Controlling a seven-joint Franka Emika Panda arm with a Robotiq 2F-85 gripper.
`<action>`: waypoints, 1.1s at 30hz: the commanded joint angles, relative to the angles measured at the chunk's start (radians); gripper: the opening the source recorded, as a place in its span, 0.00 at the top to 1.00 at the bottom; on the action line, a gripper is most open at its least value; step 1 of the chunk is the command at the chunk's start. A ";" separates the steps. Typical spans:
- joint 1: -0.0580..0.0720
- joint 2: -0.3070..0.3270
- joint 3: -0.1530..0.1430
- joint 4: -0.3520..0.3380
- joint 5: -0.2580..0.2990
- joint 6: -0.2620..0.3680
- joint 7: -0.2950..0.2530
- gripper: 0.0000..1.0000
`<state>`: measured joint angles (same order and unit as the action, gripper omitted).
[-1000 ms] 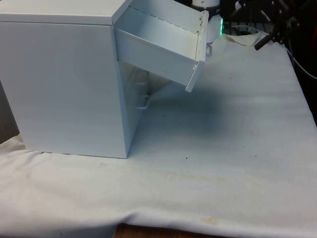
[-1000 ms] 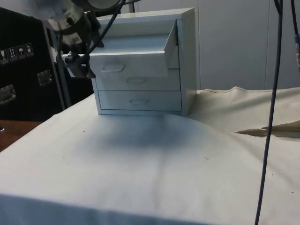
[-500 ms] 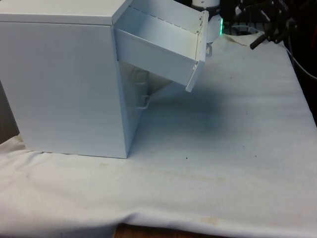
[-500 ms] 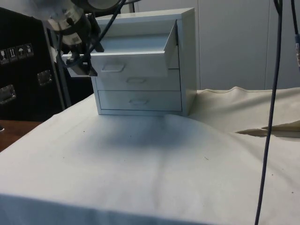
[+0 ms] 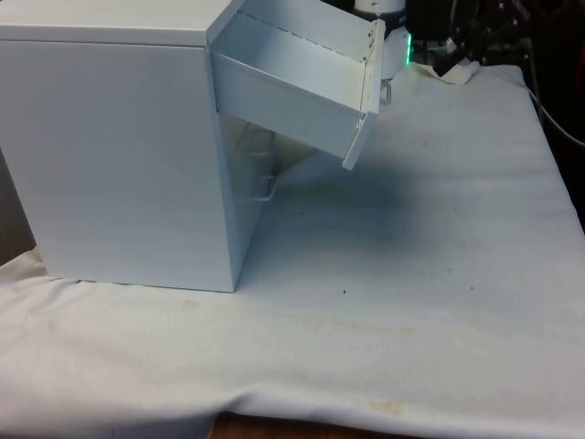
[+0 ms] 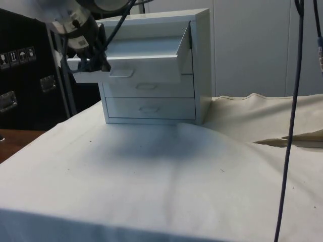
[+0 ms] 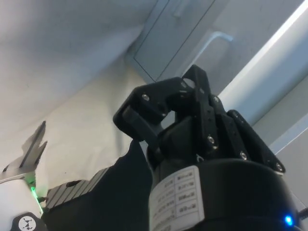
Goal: Open the drawer, then close it.
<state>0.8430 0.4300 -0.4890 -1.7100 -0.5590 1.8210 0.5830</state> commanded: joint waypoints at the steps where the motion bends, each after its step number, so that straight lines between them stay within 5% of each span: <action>1: -0.008 0.004 -0.003 -0.008 -0.001 0.020 -0.004 1.00; 14: -0.027 0.023 -0.028 -0.040 0.005 0.079 -0.008 1.00; 33: -0.021 0.011 -0.087 -0.055 -0.049 0.068 -0.046 1.00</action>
<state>0.8180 0.4510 -0.5710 -1.7570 -0.5940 1.8860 0.5420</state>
